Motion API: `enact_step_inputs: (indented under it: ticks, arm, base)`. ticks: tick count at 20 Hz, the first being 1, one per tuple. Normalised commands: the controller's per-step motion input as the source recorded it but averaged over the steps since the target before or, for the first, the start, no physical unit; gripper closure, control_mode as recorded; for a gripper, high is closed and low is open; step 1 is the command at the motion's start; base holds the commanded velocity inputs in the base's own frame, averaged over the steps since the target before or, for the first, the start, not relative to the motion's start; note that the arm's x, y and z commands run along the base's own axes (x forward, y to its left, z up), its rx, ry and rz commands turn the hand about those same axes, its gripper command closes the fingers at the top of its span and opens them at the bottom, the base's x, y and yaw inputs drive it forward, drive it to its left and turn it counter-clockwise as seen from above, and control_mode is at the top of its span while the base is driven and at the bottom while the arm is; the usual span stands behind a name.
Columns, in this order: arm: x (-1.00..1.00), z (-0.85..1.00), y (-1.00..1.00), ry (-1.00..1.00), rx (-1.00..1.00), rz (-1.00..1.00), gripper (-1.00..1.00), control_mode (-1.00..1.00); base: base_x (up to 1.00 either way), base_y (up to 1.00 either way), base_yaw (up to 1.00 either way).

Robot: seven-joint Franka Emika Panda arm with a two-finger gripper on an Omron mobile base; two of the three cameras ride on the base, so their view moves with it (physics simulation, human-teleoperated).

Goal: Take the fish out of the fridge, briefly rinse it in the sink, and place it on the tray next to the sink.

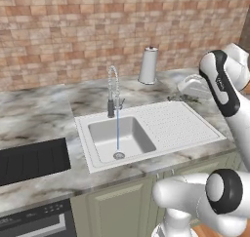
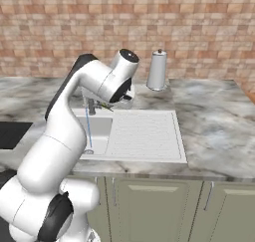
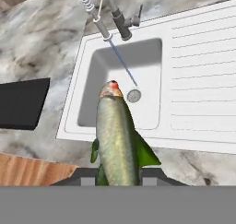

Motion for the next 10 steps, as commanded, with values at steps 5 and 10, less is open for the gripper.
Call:
enact_step_inputs:
  ticks: [5, 10]
  arm:
    - [0.14, -0.62, 0.65, 0.08, 0.0, 0.11, 1.0, -1.0]
    - [0.55, -0.51, 0.33, 0.06, 0.0, 0.1, 1.0, -1.0]
  base:
    - [0.0, 0.0, 0.0]
    - [0.0, 0.0, 0.0]
